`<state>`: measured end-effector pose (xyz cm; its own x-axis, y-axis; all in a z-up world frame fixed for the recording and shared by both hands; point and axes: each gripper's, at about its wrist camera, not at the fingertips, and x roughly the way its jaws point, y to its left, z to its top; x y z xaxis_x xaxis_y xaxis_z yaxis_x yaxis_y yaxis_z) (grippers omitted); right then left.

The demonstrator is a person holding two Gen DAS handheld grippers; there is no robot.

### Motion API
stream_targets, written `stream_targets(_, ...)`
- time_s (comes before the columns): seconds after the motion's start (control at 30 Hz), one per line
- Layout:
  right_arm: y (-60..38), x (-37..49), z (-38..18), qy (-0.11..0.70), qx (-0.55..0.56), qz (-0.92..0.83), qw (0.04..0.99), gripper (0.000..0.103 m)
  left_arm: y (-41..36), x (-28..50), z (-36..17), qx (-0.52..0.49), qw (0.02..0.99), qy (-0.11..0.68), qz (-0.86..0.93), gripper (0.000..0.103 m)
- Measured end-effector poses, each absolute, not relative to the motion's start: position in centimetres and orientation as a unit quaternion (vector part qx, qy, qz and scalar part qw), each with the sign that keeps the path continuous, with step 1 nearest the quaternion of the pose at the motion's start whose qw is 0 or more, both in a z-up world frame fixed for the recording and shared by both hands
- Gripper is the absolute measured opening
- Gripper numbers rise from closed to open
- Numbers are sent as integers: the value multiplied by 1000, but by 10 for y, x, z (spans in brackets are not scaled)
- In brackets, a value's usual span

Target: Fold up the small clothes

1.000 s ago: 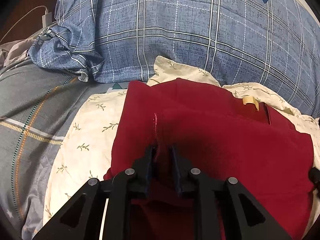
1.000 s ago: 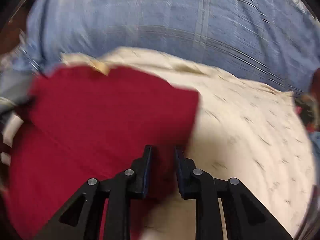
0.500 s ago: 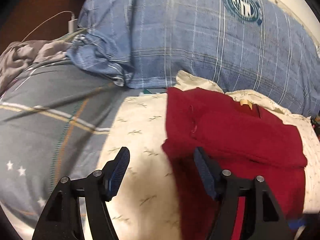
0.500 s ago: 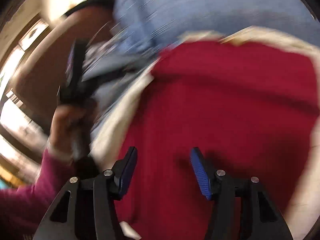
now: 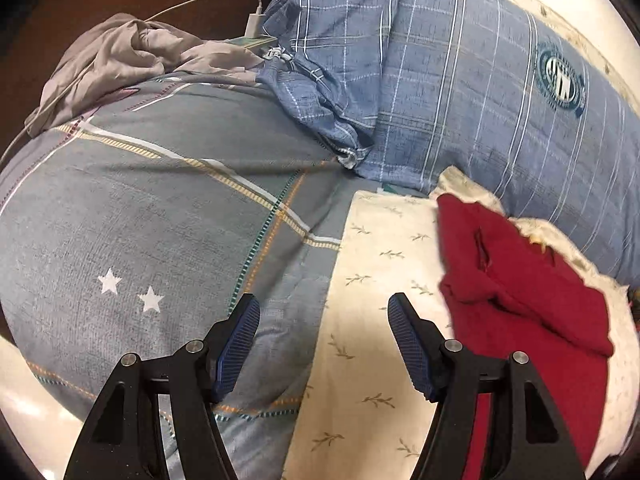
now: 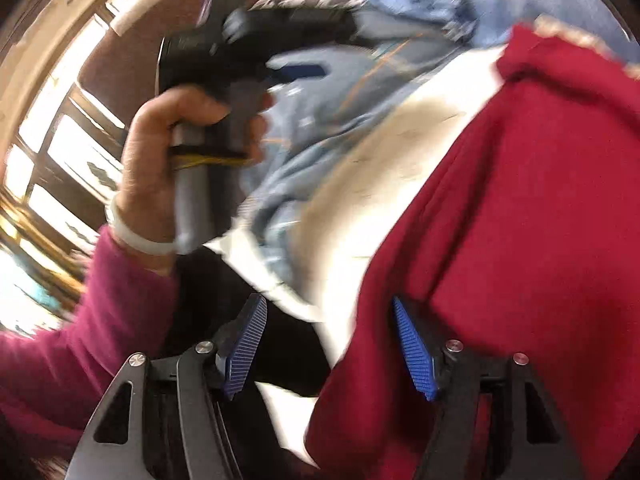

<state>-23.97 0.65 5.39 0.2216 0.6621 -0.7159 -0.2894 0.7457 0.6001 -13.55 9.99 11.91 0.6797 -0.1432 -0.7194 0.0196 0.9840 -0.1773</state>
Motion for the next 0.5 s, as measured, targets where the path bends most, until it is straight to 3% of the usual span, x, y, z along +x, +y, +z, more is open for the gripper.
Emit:
stream_targets(0.23,12,-274,67,540,147,331,760,65,89,-144,118,-51,909,400,-102,66)
stream_targets(0.5,-160,-342,102,497,116,-8,860,67,66,-171,98,-22,882,441,-168,66)
